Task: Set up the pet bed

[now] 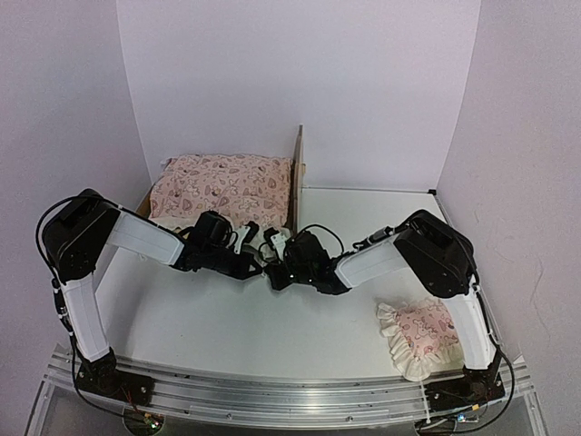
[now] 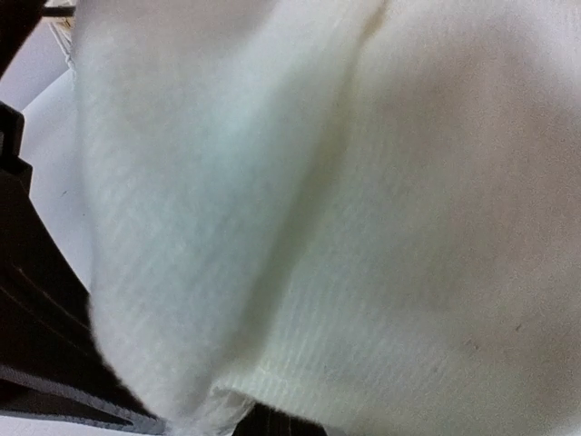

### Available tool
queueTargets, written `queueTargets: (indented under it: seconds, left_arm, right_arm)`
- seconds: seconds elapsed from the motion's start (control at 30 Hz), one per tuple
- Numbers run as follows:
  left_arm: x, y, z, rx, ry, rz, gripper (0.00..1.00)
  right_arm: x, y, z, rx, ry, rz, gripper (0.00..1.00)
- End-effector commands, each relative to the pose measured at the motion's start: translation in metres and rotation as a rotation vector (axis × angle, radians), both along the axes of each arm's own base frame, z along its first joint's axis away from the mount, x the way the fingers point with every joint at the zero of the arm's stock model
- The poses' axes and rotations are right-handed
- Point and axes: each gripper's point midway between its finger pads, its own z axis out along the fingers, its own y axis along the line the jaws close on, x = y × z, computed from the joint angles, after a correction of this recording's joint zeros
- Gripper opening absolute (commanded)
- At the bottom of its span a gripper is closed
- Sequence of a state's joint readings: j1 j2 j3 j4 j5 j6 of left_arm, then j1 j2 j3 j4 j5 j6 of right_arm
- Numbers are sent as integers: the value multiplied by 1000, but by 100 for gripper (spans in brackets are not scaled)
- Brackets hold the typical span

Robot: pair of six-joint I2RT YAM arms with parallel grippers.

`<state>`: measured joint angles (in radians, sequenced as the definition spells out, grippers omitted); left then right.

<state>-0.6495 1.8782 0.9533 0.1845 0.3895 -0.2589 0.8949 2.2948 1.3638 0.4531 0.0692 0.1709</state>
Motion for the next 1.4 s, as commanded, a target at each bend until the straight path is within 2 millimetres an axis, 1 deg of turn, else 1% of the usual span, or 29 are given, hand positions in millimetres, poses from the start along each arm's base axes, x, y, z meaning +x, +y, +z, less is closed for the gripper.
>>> queueTargets:
  seconds: [0.0, 0.1, 0.2, 0.3, 0.37, 0.43, 0.57, 0.63, 0.67, 0.73, 0.83, 0.87, 0.93, 1.0, 1.13, 1.23, 1.3, 1.37]
  left_arm:
    - [-3, -9, 27, -74, -41, -55, 0]
    - [-4, -14, 34, -97, -65, -90, 0]
    - [-4, -14, 34, -86, -81, -104, 2]
    - [-6, -12, 34, -55, -97, -138, 11]
    - [-8, -9, 36, -31, -112, -176, 15]
    - [-8, -5, 38, -4, -122, -208, 20]
    - [-12, 6, 39, 67, -109, -254, 34]
    - [-13, 12, 41, 95, -93, -260, 39]
    - [-12, 15, 43, 108, -96, -259, 40]
    - [-3, 23, 46, 152, -157, -250, 40]
    - [26, 34, 39, 260, -341, -216, 40]
    - [35, 33, 37, 285, -406, -226, 40]
    - [44, 26, 34, 301, -536, -293, 40]
    - [46, 16, 35, 291, -647, -381, 40]
    - [42, 3, 24, 302, -786, -557, 40]
    - [32, 0, 9, 302, -770, -661, 39]
    - [26, 0, 1, 299, -745, -697, 39]
    - [28, 1, -2, 308, -727, -687, 39]
  right_arm:
    - [12, 13, 24, 86, -24, 11, 0]
    - [13, 12, 19, 118, 3, 0, 0]
    - [17, 9, 11, 136, 26, -13, 0]
    - [18, 8, 1, 157, 60, -2, 0]
    - [20, 6, -5, 165, 74, -4, 0]
    - [20, 7, -8, 166, 76, 0, 0]
    - [19, 10, -12, 171, 86, 7, 0]
    - [18, 9, -16, 167, 94, 6, 0]
    - [17, 8, -16, 166, 96, 5, 0]
    - [15, 6, -19, 162, 103, 7, 0]
    - [11, 7, -19, 166, 113, 29, 0]
    - [8, 8, -19, 168, 117, 43, 0]
    - [4, 10, -19, 169, 119, 73, 0]
    - [0, 10, -18, 166, 116, 99, 0]
    - [-5, 11, -17, 156, 100, 133, 0]
    - [-5, 10, -17, 152, 99, 136, 0]
    - [-5, 10, -17, 153, 96, 137, 0]
    - [-6, 11, -16, 154, 92, 144, 0]
